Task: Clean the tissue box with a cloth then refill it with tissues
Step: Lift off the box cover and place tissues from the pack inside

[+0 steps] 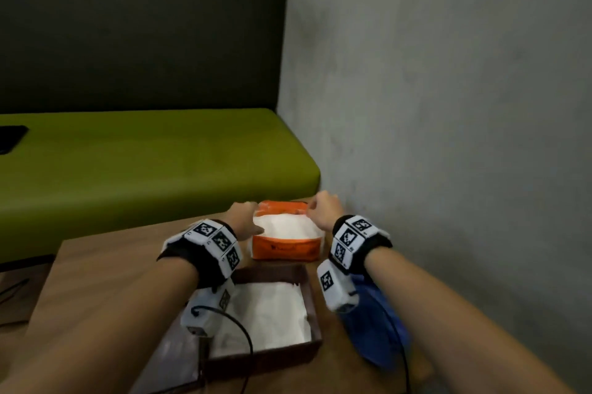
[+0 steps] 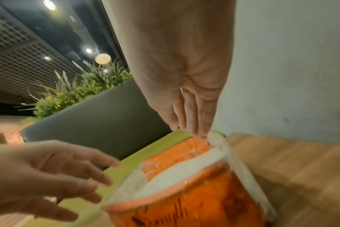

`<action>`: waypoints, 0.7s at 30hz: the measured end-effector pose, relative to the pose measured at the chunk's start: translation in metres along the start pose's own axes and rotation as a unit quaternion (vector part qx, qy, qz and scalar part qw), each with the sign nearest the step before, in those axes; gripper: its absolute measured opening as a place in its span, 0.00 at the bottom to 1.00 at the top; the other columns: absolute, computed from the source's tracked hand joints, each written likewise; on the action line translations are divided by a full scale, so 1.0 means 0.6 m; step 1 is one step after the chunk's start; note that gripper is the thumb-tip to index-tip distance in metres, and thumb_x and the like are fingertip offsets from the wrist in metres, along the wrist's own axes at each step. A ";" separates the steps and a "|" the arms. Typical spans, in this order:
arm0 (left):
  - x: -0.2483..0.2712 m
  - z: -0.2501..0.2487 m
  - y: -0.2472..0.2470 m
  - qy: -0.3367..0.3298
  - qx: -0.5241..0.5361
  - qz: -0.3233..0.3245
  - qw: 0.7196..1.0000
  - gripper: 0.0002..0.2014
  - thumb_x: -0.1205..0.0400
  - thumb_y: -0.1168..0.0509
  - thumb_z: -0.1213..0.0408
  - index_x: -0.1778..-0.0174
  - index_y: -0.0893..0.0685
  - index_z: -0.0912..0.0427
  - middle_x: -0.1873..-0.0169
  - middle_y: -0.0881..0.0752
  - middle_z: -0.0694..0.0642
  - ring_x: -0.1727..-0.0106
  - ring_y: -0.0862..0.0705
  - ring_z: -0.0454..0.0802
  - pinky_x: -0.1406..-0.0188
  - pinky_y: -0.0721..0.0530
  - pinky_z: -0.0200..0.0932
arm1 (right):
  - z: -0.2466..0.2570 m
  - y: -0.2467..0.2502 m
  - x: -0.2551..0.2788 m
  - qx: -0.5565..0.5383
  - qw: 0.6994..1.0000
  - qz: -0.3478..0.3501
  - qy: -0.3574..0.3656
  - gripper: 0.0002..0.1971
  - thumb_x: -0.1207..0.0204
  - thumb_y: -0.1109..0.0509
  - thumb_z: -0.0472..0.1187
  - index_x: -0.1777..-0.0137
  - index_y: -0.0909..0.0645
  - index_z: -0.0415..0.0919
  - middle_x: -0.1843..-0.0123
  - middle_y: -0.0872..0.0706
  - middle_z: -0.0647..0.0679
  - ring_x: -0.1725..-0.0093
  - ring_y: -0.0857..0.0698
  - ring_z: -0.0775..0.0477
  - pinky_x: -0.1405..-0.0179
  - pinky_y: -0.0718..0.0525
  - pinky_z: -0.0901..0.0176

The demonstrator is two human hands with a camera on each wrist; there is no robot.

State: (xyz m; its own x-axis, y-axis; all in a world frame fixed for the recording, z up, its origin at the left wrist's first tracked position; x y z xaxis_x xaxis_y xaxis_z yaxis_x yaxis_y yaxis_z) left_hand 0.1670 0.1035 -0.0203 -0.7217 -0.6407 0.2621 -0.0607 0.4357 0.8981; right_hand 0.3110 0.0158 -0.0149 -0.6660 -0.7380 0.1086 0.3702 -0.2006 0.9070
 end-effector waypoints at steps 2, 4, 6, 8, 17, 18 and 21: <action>-0.024 -0.005 -0.023 -0.018 0.018 0.019 0.999 0.34 0.21 0.33 0.60 0.22 0.41 0.62 0.25 0.30 0.66 0.26 0.30 0.62 0.32 0.29 0.49 | 0.001 -0.029 -0.020 0.039 0.998 0.040 -0.011 0.12 0.20 0.36 0.37 0.43 0.19 0.29 0.41 0.16 0.34 0.39 0.18 0.34 0.44 0.18 0.50; -0.039 -0.007 -0.041 -0.032 0.050 0.019 0.998 0.42 0.24 0.30 0.63 0.21 0.48 0.63 0.22 0.35 0.65 0.23 0.33 0.59 0.28 0.34 0.44 | 0.001 -0.052 -0.035 0.061 0.995 0.069 -0.025 0.15 0.21 0.35 0.36 0.39 0.24 0.27 0.34 0.20 0.32 0.35 0.21 0.34 0.45 0.20 0.50; -0.047 -0.007 -0.054 -0.038 0.081 0.020 0.996 0.46 0.27 0.27 0.66 0.20 0.51 0.63 0.21 0.36 0.63 0.22 0.34 0.58 0.29 0.37 0.39 | -0.001 -0.066 -0.049 0.082 0.993 0.075 -0.034 0.14 0.25 0.31 0.38 0.44 0.20 0.29 0.39 0.16 0.33 0.38 0.18 0.35 0.47 0.18 0.51; -0.049 -0.007 -0.063 -0.032 0.097 0.019 0.995 0.46 0.27 0.27 0.64 0.20 0.51 0.63 0.21 0.36 0.63 0.23 0.33 0.58 0.30 0.35 0.41 | -0.001 -0.070 -0.056 0.105 0.990 0.082 -0.036 0.13 0.27 0.29 0.42 0.49 0.17 0.32 0.45 0.12 0.37 0.42 0.16 0.38 0.50 0.17 0.54; -0.044 -0.003 -0.076 -0.005 0.108 -0.002 0.994 0.35 0.21 0.34 0.59 0.21 0.44 0.60 0.26 0.28 0.64 0.27 0.28 0.64 0.33 0.28 0.48 | -0.016 -0.078 -0.065 0.123 0.975 0.175 -0.069 0.10 0.25 0.29 0.48 0.55 0.16 0.40 0.37 0.16 0.38 0.40 0.18 0.39 0.44 0.23 0.57; -0.044 -0.004 -0.077 -0.006 0.111 -0.003 0.994 0.35 0.21 0.34 0.58 0.21 0.44 0.60 0.26 0.28 0.64 0.27 0.28 0.63 0.32 0.28 0.48 | -0.018 -0.080 -0.067 0.124 0.976 0.169 -0.067 0.10 0.28 0.27 0.48 0.67 0.19 0.44 0.41 0.14 0.39 0.45 0.16 0.39 0.46 0.21 0.56; -0.043 -0.006 -0.077 0.004 0.110 -0.007 0.994 0.33 0.19 0.37 0.57 0.22 0.44 0.62 0.24 0.31 0.64 0.25 0.30 0.63 0.30 0.31 0.48 | -0.028 -0.086 -0.079 0.141 0.974 0.163 -0.068 0.18 0.39 0.22 0.52 0.73 0.26 0.43 0.48 0.12 0.43 0.49 0.14 0.37 0.46 0.15 0.37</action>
State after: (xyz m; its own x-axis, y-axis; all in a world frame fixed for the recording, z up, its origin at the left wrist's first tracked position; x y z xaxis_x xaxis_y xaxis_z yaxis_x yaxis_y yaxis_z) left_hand 0.1908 0.0979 -0.0672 -0.7146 -0.6524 0.2527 -0.2218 0.5538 0.8025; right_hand 0.3342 0.0504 -0.0739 -0.6294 -0.6367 0.4455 0.3966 0.2297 0.8888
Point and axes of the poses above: each hand's wrist, its own x-axis away from the middle knuckle, its own y-axis out of the back of the hand, z = x × y, the point moved 3 cm from there along -x, towards the middle knuckle
